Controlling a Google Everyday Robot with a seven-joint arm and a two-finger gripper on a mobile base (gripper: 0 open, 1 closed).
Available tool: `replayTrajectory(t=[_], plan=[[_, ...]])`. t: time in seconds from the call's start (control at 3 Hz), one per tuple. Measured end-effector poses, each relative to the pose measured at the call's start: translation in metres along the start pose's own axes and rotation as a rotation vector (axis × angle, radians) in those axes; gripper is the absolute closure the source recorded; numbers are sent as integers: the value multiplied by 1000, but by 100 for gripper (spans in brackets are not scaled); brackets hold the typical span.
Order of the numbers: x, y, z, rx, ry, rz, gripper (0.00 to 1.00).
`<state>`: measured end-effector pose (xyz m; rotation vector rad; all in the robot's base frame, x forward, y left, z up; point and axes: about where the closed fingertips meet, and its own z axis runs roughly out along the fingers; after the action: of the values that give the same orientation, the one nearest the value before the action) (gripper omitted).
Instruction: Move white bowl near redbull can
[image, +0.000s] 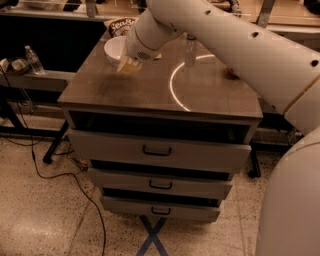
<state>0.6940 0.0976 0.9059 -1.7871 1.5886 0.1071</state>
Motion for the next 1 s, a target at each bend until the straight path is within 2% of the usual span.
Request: replayTrajectory(t=[0.33,0.67,1.0], plan=[[5,-6,2,12,-1,2,100],[32,-35,12,70,-7,12,100],[75,-72,32,111,-11,32,100]])
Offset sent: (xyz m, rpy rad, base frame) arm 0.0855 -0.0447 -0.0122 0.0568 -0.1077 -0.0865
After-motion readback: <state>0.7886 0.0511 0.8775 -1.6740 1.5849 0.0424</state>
